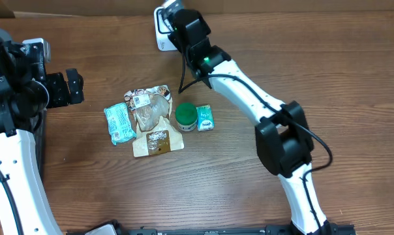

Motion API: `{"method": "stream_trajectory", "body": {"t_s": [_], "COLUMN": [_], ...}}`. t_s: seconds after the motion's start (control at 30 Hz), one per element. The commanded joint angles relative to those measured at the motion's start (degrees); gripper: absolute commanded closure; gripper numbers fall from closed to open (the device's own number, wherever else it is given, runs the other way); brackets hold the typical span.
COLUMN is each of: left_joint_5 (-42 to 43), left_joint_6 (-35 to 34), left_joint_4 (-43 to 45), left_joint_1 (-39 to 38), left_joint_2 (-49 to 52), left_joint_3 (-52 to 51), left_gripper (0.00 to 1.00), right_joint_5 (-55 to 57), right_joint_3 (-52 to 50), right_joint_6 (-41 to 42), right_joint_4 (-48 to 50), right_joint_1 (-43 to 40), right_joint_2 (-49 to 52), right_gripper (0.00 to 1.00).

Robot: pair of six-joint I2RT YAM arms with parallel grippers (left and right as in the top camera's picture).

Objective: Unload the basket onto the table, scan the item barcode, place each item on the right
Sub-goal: 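Carry the Kleenex pack with the right gripper to the white scanner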

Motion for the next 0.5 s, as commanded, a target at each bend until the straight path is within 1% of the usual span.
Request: {"method": "stream_trajectory", "body": {"t_s": [0.0, 0.1, 0.27, 0.47], "left_joint_5": [0.70, 0.70, 0.70, 0.70], "left_joint_6": [1.27, 1.27, 1.27, 1.27], "left_joint_4": [0.02, 0.04, 0.04, 0.04], "left_joint_1": [-0.02, -0.02, -0.02, -0.07], "left_joint_2": [-0.04, -0.04, -0.04, -0.04], "left_joint_3": [0.50, 0.50, 0.50, 0.50], "left_gripper": [0.01, 0.00, 0.01, 0.00], "right_joint_5": [-1.40, -1.40, -1.79, -1.77], "right_joint_3": [0.50, 0.50, 0.48, 0.50], "right_joint_6": [-13.60, -17.64, -23.65, -23.76], "right_joint_4": [5.97, 11.80, 15.76, 16.55], "right_joint_1": [0.66, 0.66, 0.66, 0.70], "right_joint_2": [3.85, 6.78, 10.21, 10.93], "right_gripper": [0.96, 0.96, 0.96, 0.96]}}
